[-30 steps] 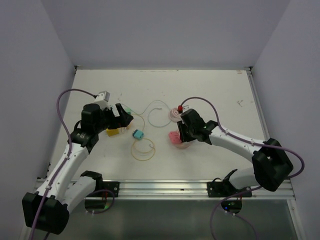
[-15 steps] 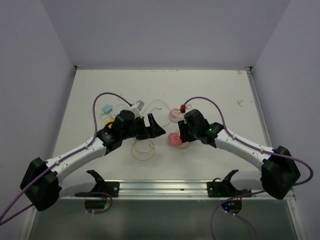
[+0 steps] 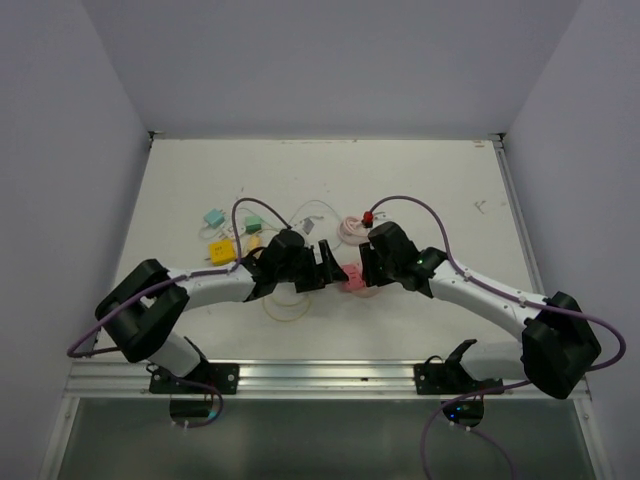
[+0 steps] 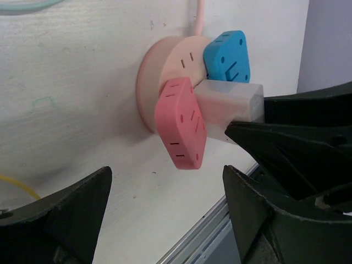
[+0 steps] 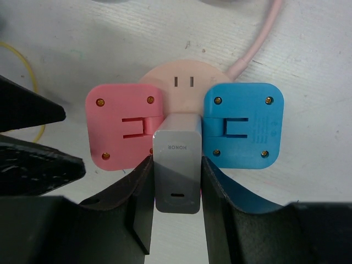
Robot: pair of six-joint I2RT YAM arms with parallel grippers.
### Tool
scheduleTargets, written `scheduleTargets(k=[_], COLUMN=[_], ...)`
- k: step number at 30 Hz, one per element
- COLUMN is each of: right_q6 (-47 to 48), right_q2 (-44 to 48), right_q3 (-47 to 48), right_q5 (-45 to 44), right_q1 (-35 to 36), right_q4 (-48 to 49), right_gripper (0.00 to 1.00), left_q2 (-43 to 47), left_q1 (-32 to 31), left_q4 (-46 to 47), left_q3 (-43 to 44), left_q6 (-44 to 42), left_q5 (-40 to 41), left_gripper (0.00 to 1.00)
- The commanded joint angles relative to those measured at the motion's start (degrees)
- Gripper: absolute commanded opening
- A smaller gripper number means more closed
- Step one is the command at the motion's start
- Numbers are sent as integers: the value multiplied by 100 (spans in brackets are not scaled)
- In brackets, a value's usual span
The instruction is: Pull the plug off the socket
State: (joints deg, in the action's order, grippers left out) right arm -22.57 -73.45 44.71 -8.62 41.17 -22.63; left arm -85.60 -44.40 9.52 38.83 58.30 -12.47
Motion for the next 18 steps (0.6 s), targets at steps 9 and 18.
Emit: scheduleTargets(k=[9,18], right_q6=[-195,-248], right_q2=[-99,-301], right_q3=[-129,-138], right_q5=[-148,-113], right_q1=[23,58], right_q4=[207,286], right_gripper=[21,12], left_q2=[-949,-1178], left_q1=[-69,-77], left_q4=[1175,1096], left_q3=[388,679], left_q6=[506,498], left_q5=[-502,-555], left_gripper=[73,49])
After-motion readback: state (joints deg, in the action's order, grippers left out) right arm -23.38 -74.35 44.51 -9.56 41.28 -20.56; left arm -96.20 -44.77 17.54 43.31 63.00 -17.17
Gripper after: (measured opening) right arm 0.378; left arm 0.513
